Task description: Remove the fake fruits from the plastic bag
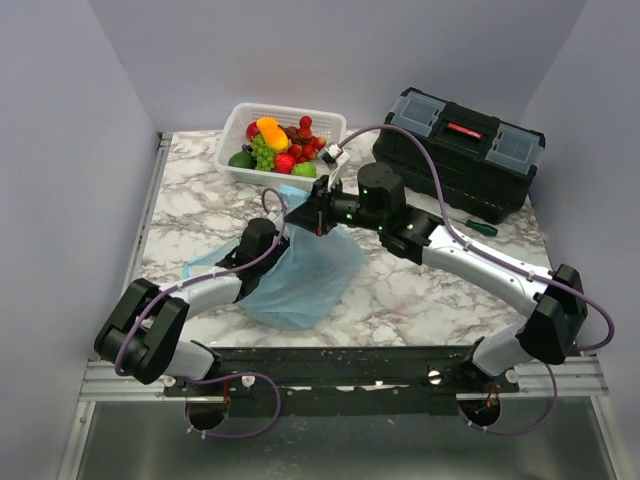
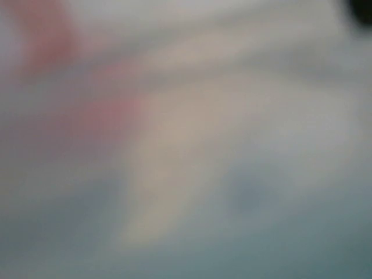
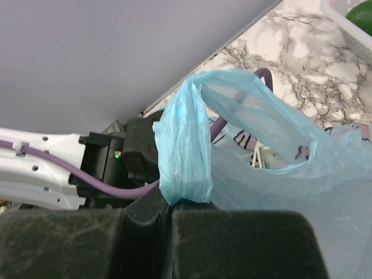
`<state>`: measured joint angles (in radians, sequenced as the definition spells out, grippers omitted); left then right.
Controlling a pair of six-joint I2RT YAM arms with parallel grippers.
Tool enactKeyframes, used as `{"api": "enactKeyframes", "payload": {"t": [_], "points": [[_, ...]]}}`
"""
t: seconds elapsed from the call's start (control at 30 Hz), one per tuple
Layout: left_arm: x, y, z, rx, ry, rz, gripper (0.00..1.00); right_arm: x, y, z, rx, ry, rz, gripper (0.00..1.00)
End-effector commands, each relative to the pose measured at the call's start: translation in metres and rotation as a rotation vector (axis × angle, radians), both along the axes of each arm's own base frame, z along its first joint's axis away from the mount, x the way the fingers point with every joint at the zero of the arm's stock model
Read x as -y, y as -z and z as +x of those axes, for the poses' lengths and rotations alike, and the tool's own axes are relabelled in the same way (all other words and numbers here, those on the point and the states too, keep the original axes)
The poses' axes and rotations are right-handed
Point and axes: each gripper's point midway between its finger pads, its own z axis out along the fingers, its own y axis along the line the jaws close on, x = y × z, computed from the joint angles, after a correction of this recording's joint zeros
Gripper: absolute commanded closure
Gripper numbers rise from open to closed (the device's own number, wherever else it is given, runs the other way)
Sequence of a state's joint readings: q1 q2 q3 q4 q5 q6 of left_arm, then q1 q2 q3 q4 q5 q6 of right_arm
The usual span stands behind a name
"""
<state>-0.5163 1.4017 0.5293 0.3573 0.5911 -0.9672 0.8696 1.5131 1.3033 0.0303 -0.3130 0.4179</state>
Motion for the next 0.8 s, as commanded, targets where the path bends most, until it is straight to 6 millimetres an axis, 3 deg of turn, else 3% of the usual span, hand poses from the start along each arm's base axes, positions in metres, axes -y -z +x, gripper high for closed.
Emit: {"api": "enactKeyframes", "payload": {"t": [0.0,0.13,0.23,0.47,0.63,0.77], "points": [[-0.012,0.000,0.016,0.075,-0.092,0.090,0.32,0.016,0.003,-0.021,0.020,-0.030,0.014,0.99],[-0.014,-0.001,0.029,0.089,-0.152,0.096,0.32,0.045,0.034,-0.029,-0.011,0.050,-0.017,0.99],[-0.017,0.002,0.041,0.103,-0.204,0.112,0.32,0.056,0.049,-0.038,-0.041,0.067,-0.015,0.99],[-0.015,0.017,0.058,0.077,-0.224,0.224,0.32,0.061,0.051,-0.041,-0.043,0.071,-0.019,0.99],[-0.007,-0.003,0.048,0.135,-0.163,0.179,0.34,0.069,0.051,-0.037,-0.022,0.106,-0.049,0.99],[-0.009,-0.017,0.030,0.166,-0.112,0.148,0.36,0.078,0.071,-0.042,-0.037,0.112,-0.090,0.99]]}}
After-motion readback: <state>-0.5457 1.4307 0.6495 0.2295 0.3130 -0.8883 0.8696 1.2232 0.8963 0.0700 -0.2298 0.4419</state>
